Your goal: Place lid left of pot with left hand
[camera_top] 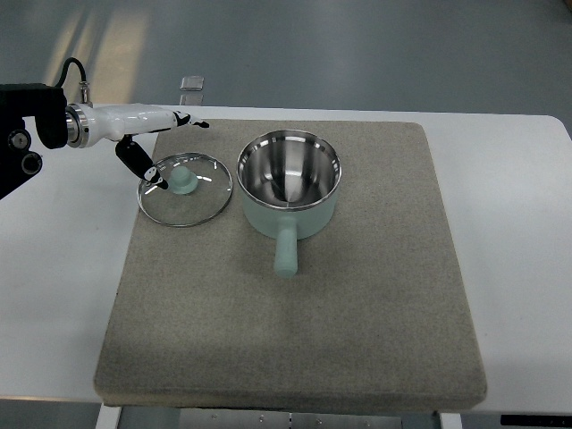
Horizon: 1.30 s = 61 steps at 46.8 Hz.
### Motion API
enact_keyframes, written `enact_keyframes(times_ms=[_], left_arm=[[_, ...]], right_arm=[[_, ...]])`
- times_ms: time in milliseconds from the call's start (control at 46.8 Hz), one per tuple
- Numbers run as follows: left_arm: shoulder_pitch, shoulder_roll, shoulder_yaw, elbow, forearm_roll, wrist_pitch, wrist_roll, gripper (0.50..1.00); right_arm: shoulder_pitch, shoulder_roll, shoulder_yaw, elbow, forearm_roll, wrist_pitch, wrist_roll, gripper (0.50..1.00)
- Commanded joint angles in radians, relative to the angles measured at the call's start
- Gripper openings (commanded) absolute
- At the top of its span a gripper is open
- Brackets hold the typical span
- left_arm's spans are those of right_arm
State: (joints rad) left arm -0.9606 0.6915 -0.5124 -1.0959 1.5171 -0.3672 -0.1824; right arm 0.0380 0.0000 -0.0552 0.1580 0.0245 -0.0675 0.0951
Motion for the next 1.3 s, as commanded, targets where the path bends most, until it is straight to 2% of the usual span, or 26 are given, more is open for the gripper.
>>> enact_keyframes(times_ms=[0, 299, 578, 684, 791, 1005, 1176, 1283], left_arm=[[0.0, 0.0, -0.001, 0.045, -0.15, -0.001, 0.0, 0.996], [0.036, -0.007, -0.024, 0.175, -0.802, 0.016, -0.002, 0.996], [0.082, -0.013, -0.031, 0.189, -1.077, 0.002, 0.003, 0.996], [0.094, -0.015, -0.032, 0.205, -1.189, -0.036, 0.014, 0.996], [0.118, -0.015, -0.049, 0.217, -1.319, -0.094, 0.041, 0.996], [0.181, -0.017, -0.136, 0.225, -1.482, -0.197, 0.139, 0.996], [0.227, -0.052, -0.218, 0.235, -1.571, -0.219, 0.234, 0.996], [0.226, -0.061, -0.247, 0.266, -1.575, -0.223, 0.239, 0.996]], right_arm=[[0.0, 0.0, 0.0, 0.0, 0.0, 0.0, 0.0, 0.921], [0.0, 0.0, 0.0, 0.0, 0.0, 0.0, 0.0, 0.921], [0.0, 0.0, 0.0, 0.0, 0.0, 0.0, 0.0, 0.921], [-0.001, 0.0, 0.0, 0.0, 0.0, 0.0, 0.0, 0.921], [0.0, 0.0, 0.0, 0.0, 0.0, 0.0, 0.0, 0.921], [-0.001, 0.0, 0.0, 0.0, 0.0, 0.0, 0.0, 0.921], [0.0, 0.0, 0.0, 0.0, 0.0, 0.0, 0.0, 0.921], [0.0, 0.0, 0.0, 0.0, 0.0, 0.0, 0.0, 0.921]])
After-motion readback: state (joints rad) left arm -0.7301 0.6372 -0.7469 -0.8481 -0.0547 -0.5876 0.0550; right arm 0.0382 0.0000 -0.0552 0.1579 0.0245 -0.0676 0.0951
